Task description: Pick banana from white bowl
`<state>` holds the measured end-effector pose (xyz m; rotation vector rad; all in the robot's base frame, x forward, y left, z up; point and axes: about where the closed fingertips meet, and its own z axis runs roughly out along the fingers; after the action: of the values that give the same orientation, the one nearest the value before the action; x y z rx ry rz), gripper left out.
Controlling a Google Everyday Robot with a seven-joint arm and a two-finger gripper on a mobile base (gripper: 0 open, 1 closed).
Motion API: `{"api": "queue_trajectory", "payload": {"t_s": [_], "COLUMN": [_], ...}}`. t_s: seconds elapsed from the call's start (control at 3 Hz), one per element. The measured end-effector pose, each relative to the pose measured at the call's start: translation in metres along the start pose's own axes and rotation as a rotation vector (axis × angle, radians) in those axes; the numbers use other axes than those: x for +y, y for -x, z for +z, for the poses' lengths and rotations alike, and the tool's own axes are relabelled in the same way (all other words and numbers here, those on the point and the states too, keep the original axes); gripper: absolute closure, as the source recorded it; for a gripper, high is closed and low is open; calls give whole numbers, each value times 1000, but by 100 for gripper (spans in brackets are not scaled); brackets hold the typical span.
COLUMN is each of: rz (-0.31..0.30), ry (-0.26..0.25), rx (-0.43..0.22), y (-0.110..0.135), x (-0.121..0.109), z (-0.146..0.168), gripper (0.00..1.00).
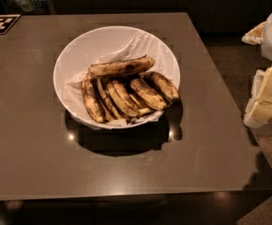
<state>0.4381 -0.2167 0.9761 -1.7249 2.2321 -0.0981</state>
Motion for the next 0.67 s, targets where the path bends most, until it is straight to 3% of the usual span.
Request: {"api": "queue_trajectory", "payload": {"t_s": [0.33, 0.67], "rz": [0, -48], "ry": [0, -6], "rx": [0, 10], "y": [0, 16], "x": [0, -6], "z": [0, -3], "gripper": [0, 0]}}
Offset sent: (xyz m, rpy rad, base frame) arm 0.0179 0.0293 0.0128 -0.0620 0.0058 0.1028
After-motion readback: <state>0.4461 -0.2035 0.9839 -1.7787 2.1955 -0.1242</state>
